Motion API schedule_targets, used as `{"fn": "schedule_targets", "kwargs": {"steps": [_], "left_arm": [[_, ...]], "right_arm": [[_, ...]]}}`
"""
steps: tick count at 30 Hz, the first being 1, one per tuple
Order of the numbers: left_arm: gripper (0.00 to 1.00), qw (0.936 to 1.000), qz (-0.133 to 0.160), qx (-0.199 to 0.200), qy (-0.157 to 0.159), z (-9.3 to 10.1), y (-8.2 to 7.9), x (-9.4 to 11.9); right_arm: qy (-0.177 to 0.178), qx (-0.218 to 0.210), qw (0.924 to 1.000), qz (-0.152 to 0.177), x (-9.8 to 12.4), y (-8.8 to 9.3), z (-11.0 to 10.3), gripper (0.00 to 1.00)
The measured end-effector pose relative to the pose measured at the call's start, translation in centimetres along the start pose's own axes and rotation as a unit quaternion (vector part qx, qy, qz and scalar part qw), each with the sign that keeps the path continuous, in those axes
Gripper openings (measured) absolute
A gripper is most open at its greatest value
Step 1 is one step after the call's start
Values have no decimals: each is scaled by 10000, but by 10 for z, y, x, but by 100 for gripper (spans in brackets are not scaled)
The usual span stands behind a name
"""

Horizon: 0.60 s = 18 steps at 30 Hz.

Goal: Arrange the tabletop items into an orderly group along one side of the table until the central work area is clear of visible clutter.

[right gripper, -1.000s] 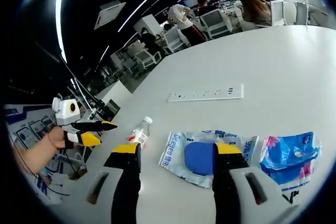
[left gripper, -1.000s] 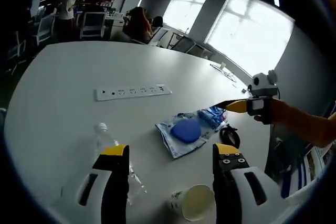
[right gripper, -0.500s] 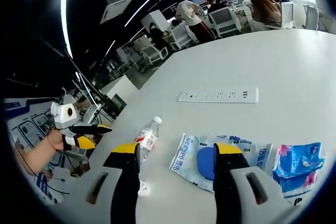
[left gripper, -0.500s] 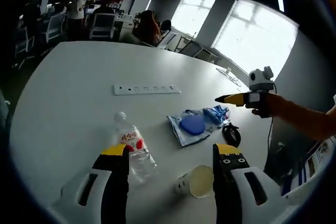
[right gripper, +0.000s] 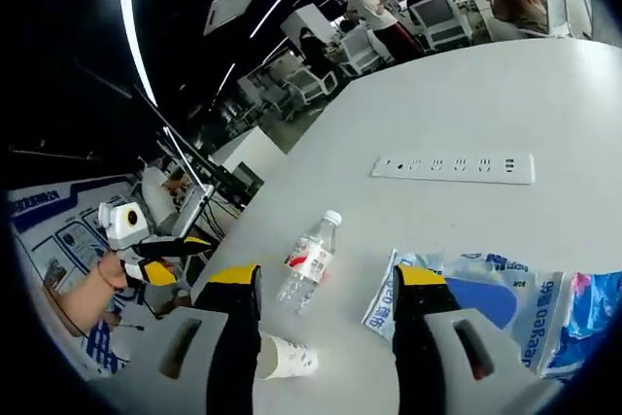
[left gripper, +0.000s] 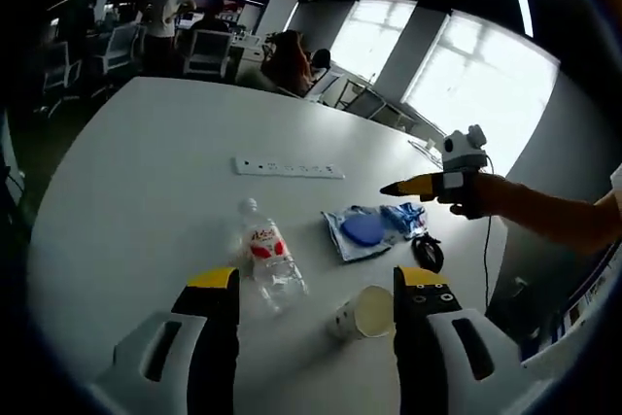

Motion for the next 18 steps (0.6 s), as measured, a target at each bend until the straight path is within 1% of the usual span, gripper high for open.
{"fn": "schedule_targets", "kwargs": {"steps": [2,5,7,13,18], "left_arm": [[64,10000,25,43,-21,-2,3,6],[64,9999,51,105,-64,-4,8,15],[64,9998,80,167,-87,-7,12,21],[64,9994,137,296,-150,-14,21,32],[64,9990,195,359,-170,-16,25,39]], "right_arm": [[-54,-38,9999,-104,-11,0,-2,53],[-285,-293,9990,-180,-25,-2,-7,50],[-344,-411,9983,-245,-36,-7,-4,50],[-446,-498,9969,-410,-63,-18,-2,49],[-481,-524,9950,-699,-89,-26,2,49]]}}
Point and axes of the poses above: the point that each gripper's makers call its tool centre point, and the gripper's own axes: x roughly backward along the fingers, z roughly to its right, y roughly out of its underside, the point moved 9 cm from there along x, roughly backward along the fingers, and after that the axes turned 13 degrees about -x, right-handed, at the moved point
